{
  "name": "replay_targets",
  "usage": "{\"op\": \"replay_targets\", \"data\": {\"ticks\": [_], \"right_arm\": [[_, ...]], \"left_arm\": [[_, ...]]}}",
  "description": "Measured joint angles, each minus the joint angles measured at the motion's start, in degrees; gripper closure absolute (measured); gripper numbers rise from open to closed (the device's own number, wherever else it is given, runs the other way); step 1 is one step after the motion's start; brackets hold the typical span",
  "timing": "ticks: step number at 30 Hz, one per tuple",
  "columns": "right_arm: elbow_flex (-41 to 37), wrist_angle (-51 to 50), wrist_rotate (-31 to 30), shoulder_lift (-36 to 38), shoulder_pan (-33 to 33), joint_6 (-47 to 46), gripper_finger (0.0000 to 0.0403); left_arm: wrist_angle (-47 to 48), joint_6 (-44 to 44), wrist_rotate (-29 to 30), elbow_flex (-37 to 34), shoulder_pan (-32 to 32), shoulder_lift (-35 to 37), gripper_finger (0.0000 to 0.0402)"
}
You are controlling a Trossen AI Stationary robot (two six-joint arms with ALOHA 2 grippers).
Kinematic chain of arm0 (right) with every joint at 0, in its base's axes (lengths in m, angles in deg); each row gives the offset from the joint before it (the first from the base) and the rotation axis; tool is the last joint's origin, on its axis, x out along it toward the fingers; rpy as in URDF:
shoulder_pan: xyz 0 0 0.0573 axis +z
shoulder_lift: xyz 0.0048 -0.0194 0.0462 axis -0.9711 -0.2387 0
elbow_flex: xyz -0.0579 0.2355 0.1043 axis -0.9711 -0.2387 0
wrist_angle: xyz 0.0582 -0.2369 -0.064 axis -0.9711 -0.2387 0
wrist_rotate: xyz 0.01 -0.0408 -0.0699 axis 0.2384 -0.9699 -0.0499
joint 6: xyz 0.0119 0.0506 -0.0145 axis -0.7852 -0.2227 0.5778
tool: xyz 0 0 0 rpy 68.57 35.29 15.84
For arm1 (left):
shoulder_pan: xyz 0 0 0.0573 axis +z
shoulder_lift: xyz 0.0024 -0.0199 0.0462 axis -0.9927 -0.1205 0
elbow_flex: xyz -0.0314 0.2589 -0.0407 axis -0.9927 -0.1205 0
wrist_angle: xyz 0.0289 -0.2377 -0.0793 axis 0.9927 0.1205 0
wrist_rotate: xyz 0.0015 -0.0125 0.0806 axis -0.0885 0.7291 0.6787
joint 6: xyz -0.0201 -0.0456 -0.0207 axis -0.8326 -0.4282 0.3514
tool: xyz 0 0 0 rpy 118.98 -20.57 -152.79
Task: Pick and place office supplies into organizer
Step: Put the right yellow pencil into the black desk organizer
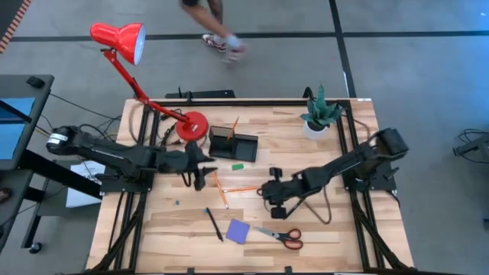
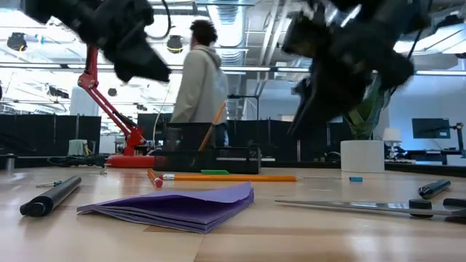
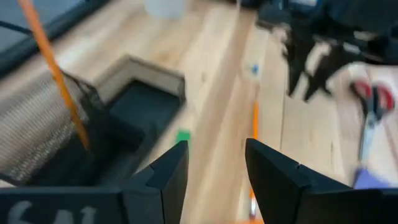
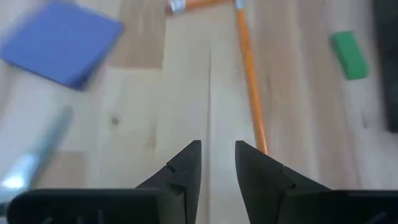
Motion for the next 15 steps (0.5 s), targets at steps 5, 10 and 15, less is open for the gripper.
{"op": "replay_targets", "data": {"ticks": [5,10,15], "right_arm": [[0.04,7.04,-0.29,-4.96,-0.84,1.66,0.0310],[0.05,7.42,-1.14,-3.89,-2.97,3.51,0.0310],[0.13,6.97,2.31,-3.39,-5.25,4.15,0.0310]], "left_arm": [[-14.31,0.41,3.89,-4.71,-2.77,-6.51,0.0250],[-20.37,-0.45,2.83,-5.38,-3.42,-15.74,0.0251],[-32.36,-0.58,1.48,-5.12,-3.61,-27.21,0.0251]]}}
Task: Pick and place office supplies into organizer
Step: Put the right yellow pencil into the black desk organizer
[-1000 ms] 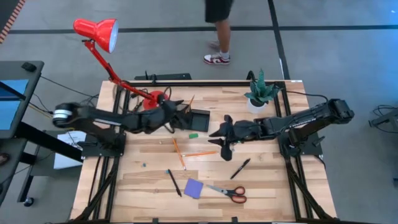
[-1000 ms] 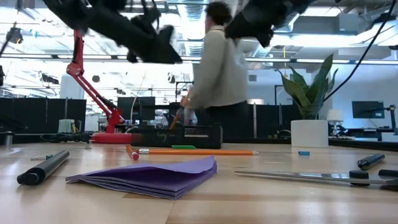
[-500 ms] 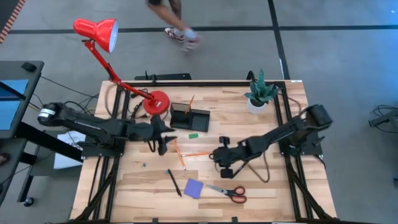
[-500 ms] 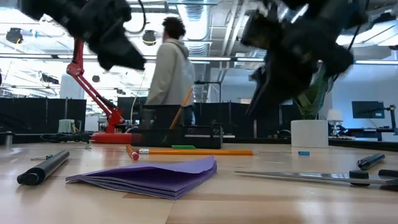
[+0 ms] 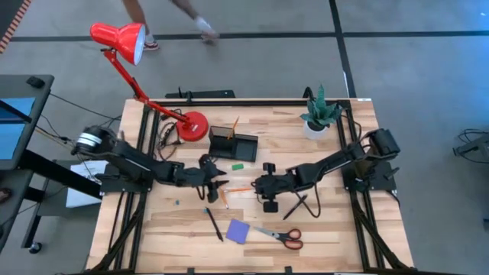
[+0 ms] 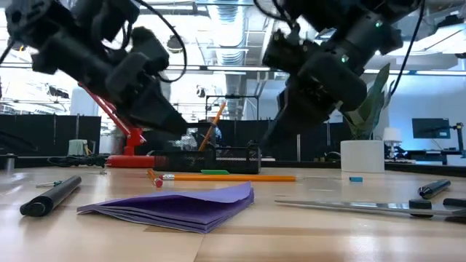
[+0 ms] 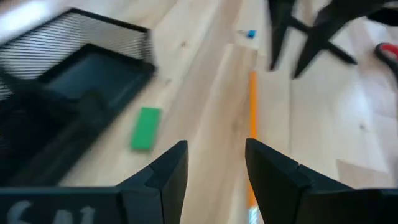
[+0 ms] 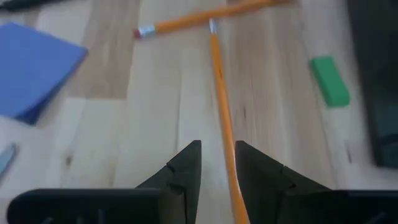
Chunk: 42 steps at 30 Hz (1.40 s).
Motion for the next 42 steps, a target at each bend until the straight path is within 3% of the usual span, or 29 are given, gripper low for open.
{"op": "replay_targets", "data": {"ticks": [5,9,27,35,42], "right_arm": [[-0.10,-3.76,0.97,-1.44,-0.90,0.28,0.0310],[-0.11,-4.27,1.11,-0.87,-1.53,-3.15,0.0310],[-0.07,-2.77,0.89,13.62,0.38,-0.67,0.0310],[-0.07,-3.11,0.89,13.75,1.95,-0.62,0.0310],[-0.07,-2.84,0.89,13.75,2.36,-0.64,0.0310]], "left_arm": [[-10.20,0.80,-4.54,1.64,-0.02,-9.58,0.0251],[-11.92,0.89,-5.87,3.34,-0.02,-13.70,0.0251],[-6.66,-0.17,-6.55,4.53,-1.15,-14.57,0.0251],[-3.51,-2.63,-1.33,4.61,-3.44,-15.86,0.0251],[-11.75,-3.81,1.37,4.85,-3.77,-22.22,0.0254]]}}
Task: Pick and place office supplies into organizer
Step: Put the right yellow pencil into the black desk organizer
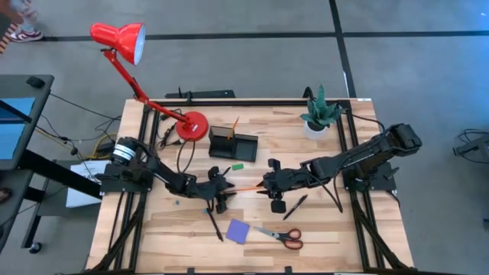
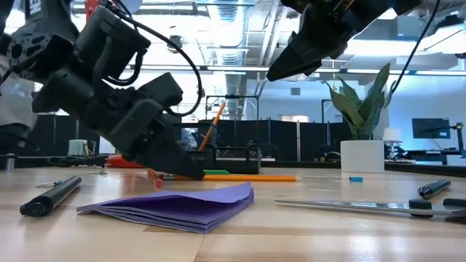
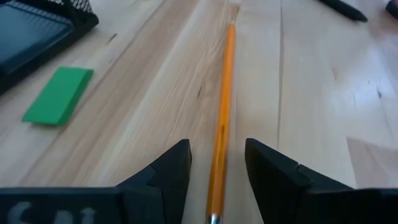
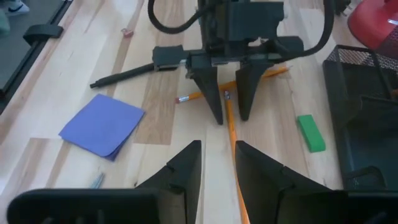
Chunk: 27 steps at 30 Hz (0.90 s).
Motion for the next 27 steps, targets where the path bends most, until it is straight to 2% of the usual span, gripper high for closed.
{"op": "replay_targets", "data": {"ticks": [6,14,19,27], "right_arm": [[0.00,0.04,0.00,0.00,0.02,-0.01,0.0310],[0.00,0.04,0.00,0.00,0.02,-0.01,0.0310],[0.00,0.06,-0.02,0.00,0.02,-0.16,0.0310],[0.00,0.04,-0.80,-0.04,-0.80,-5.41,0.0310]], "left_arm": [[0.13,-0.43,-0.70,0.91,0.08,-1.27,0.0292],[0.94,-3.13,0.51,0.86,0.23,-1.31,0.0385],[-1.58,-2.49,1.50,0.71,-0.31,-1.63,0.0392],[-6.10,0.67,3.94,0.69,-1.21,-1.86,0.0394]]}}
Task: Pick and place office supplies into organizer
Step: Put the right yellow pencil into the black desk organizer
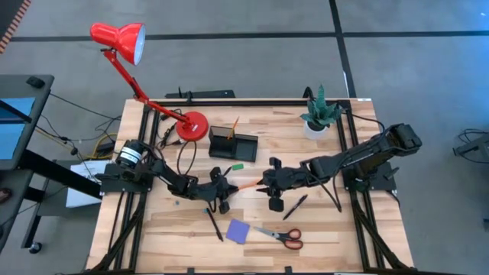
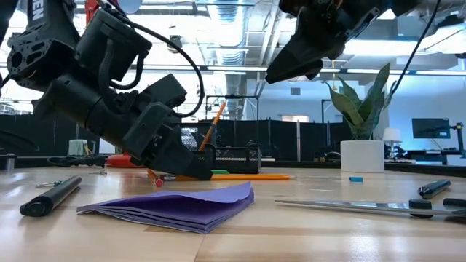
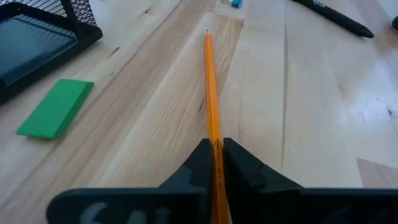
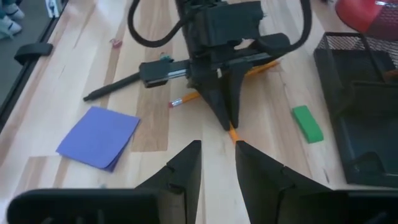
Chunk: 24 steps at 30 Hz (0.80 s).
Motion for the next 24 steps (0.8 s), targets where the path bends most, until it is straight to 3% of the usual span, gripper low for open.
{"op": "replay_targets", "data": {"ticks": [7,12,17,24], "right_arm": [[0.00,0.03,-1.52,-0.02,-2.95,-2.08,0.0310],[0.00,1.67,-3.59,-0.02,-3.37,2.21,0.0310],[0.61,5.37,-3.96,0.30,-3.26,2.56,0.0310],[4.69,7.30,-4.70,4.83,-0.98,10.37,0.0310]], "left_arm": [[-2.63,0.49,2.97,-0.11,-0.36,-0.02,0.0395],[-4.31,2.49,6.58,-0.09,-1.33,0.89,0.0395],[-4.24,5.76,14.89,-0.09,-2.86,4.86,0.0396],[-2.69,15.71,26.07,-0.13,-4.79,13.58,0.0396]]}}
